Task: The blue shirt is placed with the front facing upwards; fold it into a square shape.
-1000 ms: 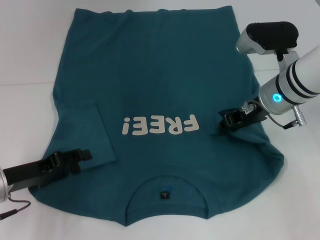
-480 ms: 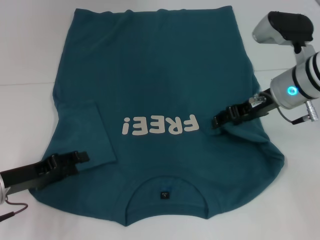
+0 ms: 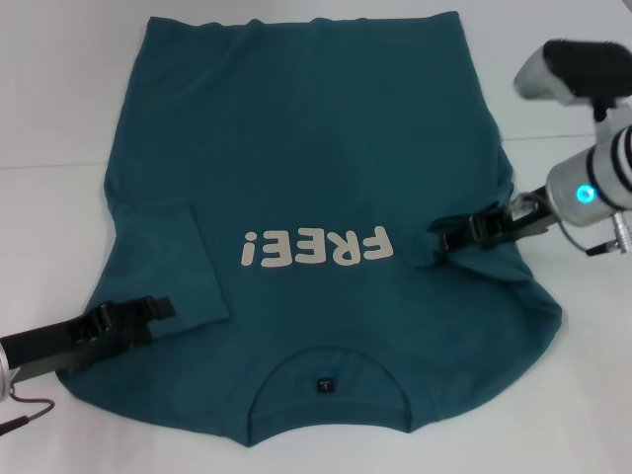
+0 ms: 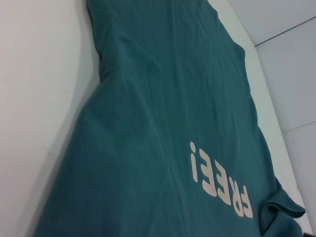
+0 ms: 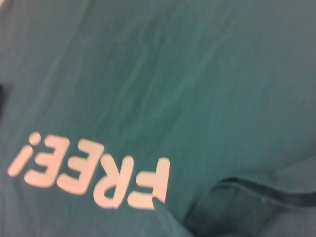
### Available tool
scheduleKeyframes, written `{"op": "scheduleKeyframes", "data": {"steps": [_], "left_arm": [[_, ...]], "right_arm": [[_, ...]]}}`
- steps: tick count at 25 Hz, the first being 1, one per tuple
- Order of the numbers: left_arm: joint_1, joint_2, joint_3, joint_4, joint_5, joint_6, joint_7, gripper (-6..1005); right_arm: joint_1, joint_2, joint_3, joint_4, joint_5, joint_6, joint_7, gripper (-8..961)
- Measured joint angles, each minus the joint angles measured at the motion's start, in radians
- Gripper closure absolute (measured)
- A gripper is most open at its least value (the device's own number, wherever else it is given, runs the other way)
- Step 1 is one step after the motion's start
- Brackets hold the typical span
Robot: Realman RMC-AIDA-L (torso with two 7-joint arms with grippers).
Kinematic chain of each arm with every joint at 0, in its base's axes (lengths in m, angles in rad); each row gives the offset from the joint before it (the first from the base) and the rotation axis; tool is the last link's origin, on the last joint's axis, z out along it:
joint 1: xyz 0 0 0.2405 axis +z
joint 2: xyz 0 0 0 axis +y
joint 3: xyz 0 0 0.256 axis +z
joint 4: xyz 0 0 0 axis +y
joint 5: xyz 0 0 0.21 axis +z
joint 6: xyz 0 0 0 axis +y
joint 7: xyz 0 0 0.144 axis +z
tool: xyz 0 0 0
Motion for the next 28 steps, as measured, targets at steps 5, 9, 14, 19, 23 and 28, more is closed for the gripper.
{"op": "scheduleKeyframes", "data": {"steps": [5, 9, 14, 19, 23, 28], "left_arm": [[-0.004, 0.002, 0.0, -0.011, 0.0, -0.003, 0.0, 399], [-0.004, 0.003, 0.0, -0.014, 0.0, -0.003, 0.0, 399], [-0.003, 0.003, 0.0, -0.014, 0.0, -0.003, 0.0, 399], [-0.005, 0.003, 0.0, -0.014, 0.0, -0.004, 0.0, 399], [-0.002, 0.003, 0.0, -0.014, 0.0, -0.004, 0.0, 399], [0.001, 0.003, 0.0, -0.014, 0.0, -0.004, 0.0, 399]], "right_arm": [[0.023, 0.015, 0.002, 0.031, -0.02, -0.012, -0.006, 252], [0.025, 0.011, 0.005, 0.014, 0.033, -0.092, -0.021, 249], [0.025, -0.01, 0.007, 0.009, 0.129, -0.211, -0.048, 248], [0.015, -0.024, 0.007, -0.015, 0.141, -0.21, -0.044, 247], [-0.004, -0.024, 0.003, -0.027, 0.112, -0.131, -0.042, 247], [-0.007, -0.008, 0.004, -0.02, 0.038, -0.044, -0.034, 247]]}}
